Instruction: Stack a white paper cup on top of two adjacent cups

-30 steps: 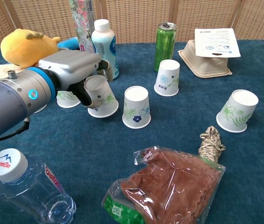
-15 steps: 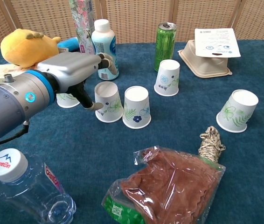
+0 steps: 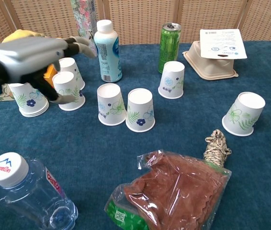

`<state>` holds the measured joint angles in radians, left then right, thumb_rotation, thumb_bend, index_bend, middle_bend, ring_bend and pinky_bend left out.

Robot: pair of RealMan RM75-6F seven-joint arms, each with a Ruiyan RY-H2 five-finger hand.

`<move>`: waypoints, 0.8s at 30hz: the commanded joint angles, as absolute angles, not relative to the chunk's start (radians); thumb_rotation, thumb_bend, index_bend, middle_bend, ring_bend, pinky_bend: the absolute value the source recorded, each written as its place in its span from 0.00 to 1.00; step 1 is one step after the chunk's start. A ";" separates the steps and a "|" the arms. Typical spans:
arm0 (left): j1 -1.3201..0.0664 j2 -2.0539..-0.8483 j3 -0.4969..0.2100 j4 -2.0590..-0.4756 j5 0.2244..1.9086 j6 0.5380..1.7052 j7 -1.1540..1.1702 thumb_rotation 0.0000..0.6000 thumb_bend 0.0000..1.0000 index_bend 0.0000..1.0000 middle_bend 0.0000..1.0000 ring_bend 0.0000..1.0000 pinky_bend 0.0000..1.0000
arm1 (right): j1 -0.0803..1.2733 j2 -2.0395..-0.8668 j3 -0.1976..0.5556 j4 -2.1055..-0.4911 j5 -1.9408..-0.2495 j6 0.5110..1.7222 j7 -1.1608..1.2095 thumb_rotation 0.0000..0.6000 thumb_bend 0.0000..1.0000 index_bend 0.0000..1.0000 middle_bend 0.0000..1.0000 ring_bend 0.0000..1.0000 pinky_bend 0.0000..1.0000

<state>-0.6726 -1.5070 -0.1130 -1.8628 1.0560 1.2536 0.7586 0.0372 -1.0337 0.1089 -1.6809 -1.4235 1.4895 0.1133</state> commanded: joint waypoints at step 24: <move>-0.328 -0.942 0.185 -2.077 1.571 1.487 0.418 1.00 0.31 0.07 0.00 0.00 0.00 | 0.039 -1.050 0.094 -1.697 -1.446 1.493 0.049 1.00 0.07 0.13 0.00 0.00 0.00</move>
